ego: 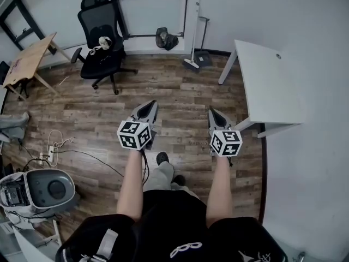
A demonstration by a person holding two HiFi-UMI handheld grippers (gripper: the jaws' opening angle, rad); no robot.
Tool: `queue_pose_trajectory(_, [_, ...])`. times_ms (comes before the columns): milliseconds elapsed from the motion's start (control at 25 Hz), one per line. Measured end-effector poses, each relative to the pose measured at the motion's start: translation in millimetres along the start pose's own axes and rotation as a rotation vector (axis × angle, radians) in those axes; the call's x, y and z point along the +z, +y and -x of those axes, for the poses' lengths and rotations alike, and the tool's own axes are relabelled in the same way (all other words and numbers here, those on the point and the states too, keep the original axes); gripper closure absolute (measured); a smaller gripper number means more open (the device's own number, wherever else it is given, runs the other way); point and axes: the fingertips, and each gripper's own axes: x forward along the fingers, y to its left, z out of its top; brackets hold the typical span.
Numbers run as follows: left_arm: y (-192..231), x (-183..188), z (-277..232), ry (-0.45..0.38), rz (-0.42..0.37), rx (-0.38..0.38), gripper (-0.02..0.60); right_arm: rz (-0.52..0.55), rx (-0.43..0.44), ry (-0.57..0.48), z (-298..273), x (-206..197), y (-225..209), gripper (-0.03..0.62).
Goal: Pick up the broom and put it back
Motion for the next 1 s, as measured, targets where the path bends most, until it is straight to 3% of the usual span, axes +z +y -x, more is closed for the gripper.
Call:
queue_pose_trajectory(520, [-3,8,26,-0.030,-0.016,0.019,0.560,0.001,0.016,-0.006,13,0,16,0.569])
queue_pose_trajectory(760, [32,17,15,-0.040,-0.018,0.024,0.560,-0.001,0.011,0.007,-22,4,22,0.569])
queue_pose_trajectory(1000, [96,29,-10,-0.043,-0.007,0.020,0.560,0.002,-0.004,0.013,-85,17,35,0.569])
